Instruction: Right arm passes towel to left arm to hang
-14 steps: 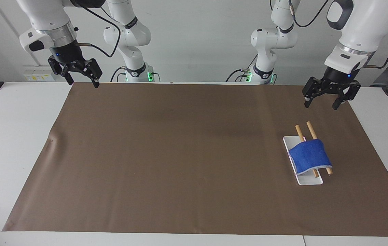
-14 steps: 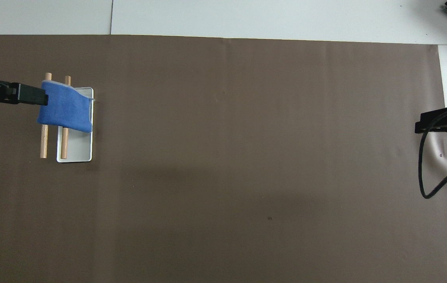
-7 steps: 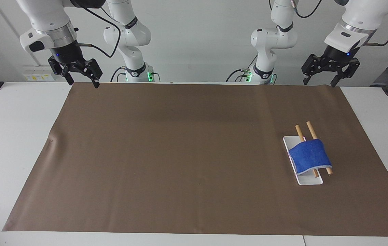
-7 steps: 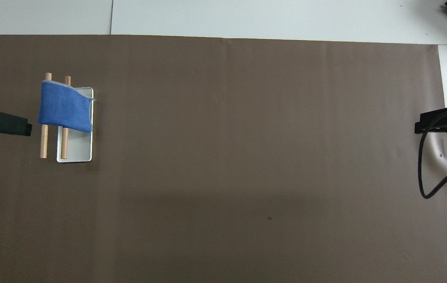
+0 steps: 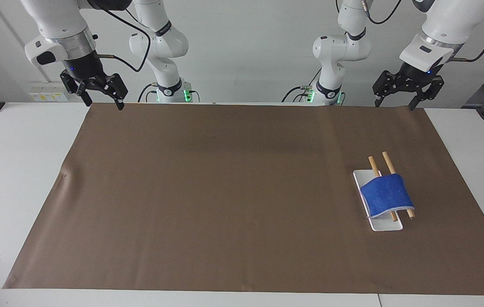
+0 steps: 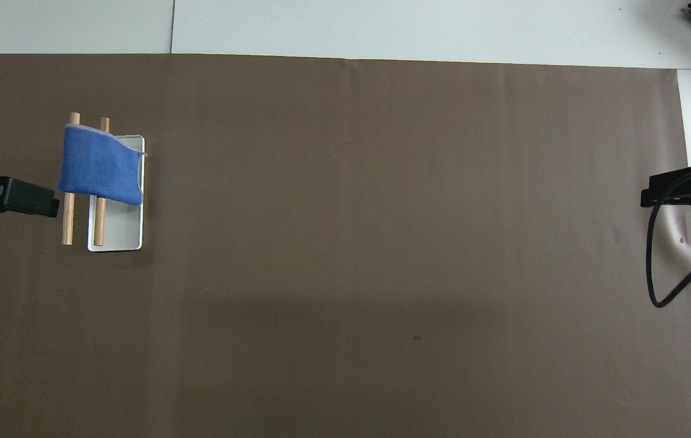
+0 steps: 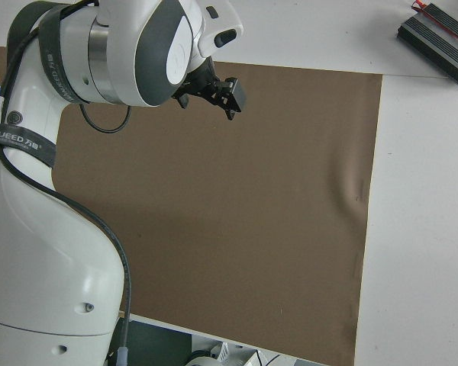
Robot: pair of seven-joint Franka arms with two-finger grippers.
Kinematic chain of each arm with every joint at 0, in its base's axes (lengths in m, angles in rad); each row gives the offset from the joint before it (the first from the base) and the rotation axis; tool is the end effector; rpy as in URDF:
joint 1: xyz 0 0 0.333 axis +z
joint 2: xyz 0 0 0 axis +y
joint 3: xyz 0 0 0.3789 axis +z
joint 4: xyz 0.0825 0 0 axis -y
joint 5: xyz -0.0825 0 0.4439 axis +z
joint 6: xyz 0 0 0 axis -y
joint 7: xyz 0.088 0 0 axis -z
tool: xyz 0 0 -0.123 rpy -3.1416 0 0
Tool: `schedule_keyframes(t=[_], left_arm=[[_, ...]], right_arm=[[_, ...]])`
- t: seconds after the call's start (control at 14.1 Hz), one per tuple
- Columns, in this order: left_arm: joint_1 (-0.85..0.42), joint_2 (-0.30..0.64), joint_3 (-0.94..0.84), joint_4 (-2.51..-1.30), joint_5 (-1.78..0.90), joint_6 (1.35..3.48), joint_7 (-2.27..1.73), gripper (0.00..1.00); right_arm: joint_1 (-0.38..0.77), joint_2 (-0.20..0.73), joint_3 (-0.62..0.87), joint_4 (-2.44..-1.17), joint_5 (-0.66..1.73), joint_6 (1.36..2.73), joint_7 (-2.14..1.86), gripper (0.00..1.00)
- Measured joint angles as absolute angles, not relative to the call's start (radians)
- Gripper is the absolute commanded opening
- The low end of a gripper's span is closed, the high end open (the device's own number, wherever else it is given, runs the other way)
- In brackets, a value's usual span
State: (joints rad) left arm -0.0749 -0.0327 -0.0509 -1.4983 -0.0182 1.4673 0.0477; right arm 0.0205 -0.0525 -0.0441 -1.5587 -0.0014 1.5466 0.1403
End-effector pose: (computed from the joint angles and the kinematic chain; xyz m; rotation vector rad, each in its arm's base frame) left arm 0.5860 -0.0772 0.7202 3.1131 -0.2737 0.0016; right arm 0.5929 -0.0150 0.7073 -3.1272 0.2569 -0.0631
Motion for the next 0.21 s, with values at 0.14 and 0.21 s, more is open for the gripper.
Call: schedule_keyframes(t=[0.14,0.21], left_arm=[[-0.075,-0.033,-0.051,-1.499,-0.018,1.460,0.048,1.00],[-0.075,-0.033,-0.051,-1.499,-0.018,1.458,0.048,1.00]], right_arm=[[0.020,-0.052,-0.044,-1.559,-0.001,1.547,0.140,1.00],[0.020,-0.052,-0.044,-1.559,-0.001,1.547,0.140,1.00]])
